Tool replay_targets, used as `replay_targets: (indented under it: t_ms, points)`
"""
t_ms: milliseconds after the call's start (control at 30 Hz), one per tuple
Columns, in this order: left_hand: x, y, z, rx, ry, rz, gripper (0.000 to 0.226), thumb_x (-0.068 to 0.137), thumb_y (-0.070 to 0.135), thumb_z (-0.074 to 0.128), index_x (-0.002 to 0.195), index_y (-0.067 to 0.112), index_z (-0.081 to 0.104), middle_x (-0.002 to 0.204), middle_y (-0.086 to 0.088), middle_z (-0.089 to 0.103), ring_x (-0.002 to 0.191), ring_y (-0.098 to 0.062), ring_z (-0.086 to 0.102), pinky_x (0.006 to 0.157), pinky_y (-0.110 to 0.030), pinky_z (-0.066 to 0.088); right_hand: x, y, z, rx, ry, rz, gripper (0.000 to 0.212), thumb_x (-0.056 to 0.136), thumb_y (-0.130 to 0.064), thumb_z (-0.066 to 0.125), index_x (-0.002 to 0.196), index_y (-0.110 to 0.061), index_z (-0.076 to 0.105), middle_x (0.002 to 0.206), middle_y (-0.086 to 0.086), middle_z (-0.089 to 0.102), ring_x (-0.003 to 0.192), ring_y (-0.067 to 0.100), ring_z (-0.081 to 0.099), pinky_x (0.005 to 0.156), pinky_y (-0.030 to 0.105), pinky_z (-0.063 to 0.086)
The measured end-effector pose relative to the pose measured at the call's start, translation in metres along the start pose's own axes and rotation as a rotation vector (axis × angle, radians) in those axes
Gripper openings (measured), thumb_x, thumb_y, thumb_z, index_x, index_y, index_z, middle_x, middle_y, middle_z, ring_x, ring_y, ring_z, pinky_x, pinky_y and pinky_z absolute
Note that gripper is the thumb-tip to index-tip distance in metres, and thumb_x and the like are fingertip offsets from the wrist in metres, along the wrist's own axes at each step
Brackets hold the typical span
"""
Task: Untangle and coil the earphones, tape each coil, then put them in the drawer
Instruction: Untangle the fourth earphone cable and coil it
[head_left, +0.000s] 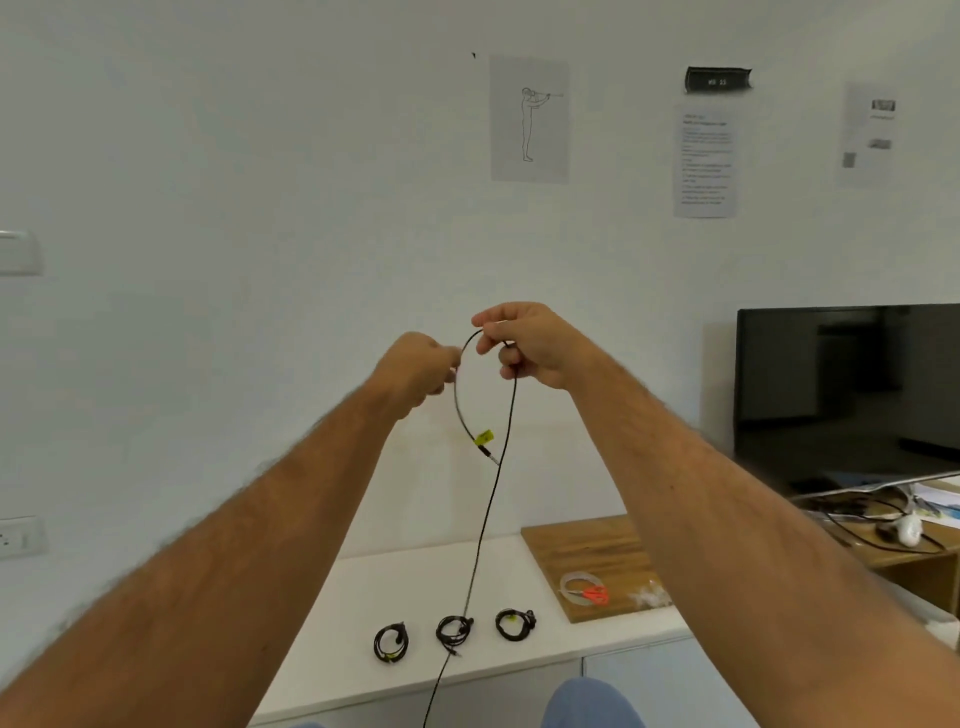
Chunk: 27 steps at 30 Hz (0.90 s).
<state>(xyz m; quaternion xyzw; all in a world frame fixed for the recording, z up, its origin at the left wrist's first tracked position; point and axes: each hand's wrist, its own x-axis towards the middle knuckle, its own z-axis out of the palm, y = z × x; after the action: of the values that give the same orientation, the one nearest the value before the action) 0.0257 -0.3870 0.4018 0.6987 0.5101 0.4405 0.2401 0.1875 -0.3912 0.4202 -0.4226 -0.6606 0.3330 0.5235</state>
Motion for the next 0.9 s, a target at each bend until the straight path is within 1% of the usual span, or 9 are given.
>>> replay_targets:
  t_ms: [33,100,133,200,333,567,733,833,900]
  points:
    - [0.002,-0.001,-0.002,-0.081,0.035,0.045,0.022,0.097,0.031,0.052,0.100,0.012,0.062,0.096,-0.003,0.065,0.075,-0.014,0.058,0.059,-0.026,0.042,0.000,0.000,-0.001,-0.038,-0.050,0.018,0.019,0.098,-0.007,0.049,0.112,-0.012,0.060,0.076,0.006,0.065,0.042,0.008,0.039,0.044,0.023,0.037]
    - [0.002,-0.001,-0.005,-0.156,-0.025,0.107,0.028,0.099,0.035,0.047,0.116,0.015,0.057,0.107,-0.001,0.064,0.093,-0.015,0.063,0.072,-0.030,0.047,-0.001,-0.001,-0.002,-0.091,-0.149,0.013,0.021,0.098,-0.007,0.047,0.114,-0.015,0.058,0.074,0.005,0.062,0.043,0.008,0.032,0.041,0.021,0.027]
    - [0.001,-0.001,-0.004,-0.177,-0.087,0.113,0.030,0.101,0.036,0.044,0.119,0.016,0.057,0.105,0.001,0.066,0.095,-0.014,0.065,0.079,-0.033,0.048,-0.002,-0.002,-0.002,-0.111,-0.174,-0.010,0.020,0.097,-0.006,0.047,0.112,-0.014,0.058,0.074,0.005,0.061,0.043,0.009,0.030,0.041,0.021,0.025]
    - [-0.004,-0.003,-0.001,-0.265,-0.193,0.085,0.029,0.103,0.034,0.040,0.113,0.016,0.061,0.089,0.003,0.067,0.083,-0.013,0.069,0.086,-0.037,0.049,-0.003,-0.004,-0.003,-0.178,-0.152,-0.082,0.018,0.096,-0.004,0.048,0.106,-0.012,0.060,0.073,0.005,0.062,0.045,0.009,0.030,0.041,0.020,0.025]
    - [-0.005,-0.008,0.000,-0.588,-0.273,-0.033,0.031,0.104,0.029,0.038,0.109,0.011,0.063,0.063,0.005,0.047,0.057,-0.010,0.051,0.069,-0.033,0.056,0.000,-0.005,-0.010,-0.292,0.020,-0.273,0.018,0.095,0.000,0.048,0.096,-0.008,0.065,0.082,0.012,0.071,0.043,0.005,0.038,0.042,0.016,0.032]
    - [-0.021,-0.007,0.009,-0.781,-0.379,-0.066,0.030,0.105,0.029,0.035,0.106,0.012,0.061,0.059,0.007,0.039,0.050,-0.007,0.041,0.053,-0.024,0.043,0.008,0.004,-0.020,-0.324,0.239,-0.411,0.013,0.096,-0.006,0.053,0.098,-0.008,0.066,0.086,0.006,0.074,0.053,0.014,0.055,0.046,0.012,0.040]
    - [-0.035,-0.011,0.026,-0.850,-0.399,-0.084,0.032,0.105,0.032,0.033,0.106,0.013,0.059,0.056,0.008,0.034,0.046,-0.006,0.031,0.044,-0.020,0.036,0.010,0.013,-0.015,-0.307,0.287,-0.440,0.013,0.096,-0.005,0.053,0.100,-0.004,0.065,0.087,0.007,0.074,0.054,0.019,0.061,0.046,0.009,0.038]
    - [-0.041,-0.012,0.031,-0.843,-0.451,-0.097,0.031,0.105,0.034,0.034,0.099,0.014,0.056,0.055,0.008,0.030,0.045,-0.006,0.028,0.046,-0.020,0.038,0.010,0.017,-0.011,-0.313,0.273,-0.443,0.013,0.097,-0.006,0.052,0.099,-0.004,0.065,0.088,0.009,0.074,0.055,0.020,0.062,0.046,0.009,0.038]
    - [-0.046,-0.012,0.033,-0.838,-0.485,-0.102,0.030,0.105,0.035,0.035,0.092,0.015,0.054,0.056,0.007,0.029,0.045,-0.007,0.028,0.053,-0.025,0.047,0.011,0.019,-0.010,-0.310,0.286,-0.450,0.014,0.097,-0.006,0.051,0.099,-0.004,0.064,0.088,0.010,0.074,0.055,0.020,0.062,0.046,0.009,0.038]
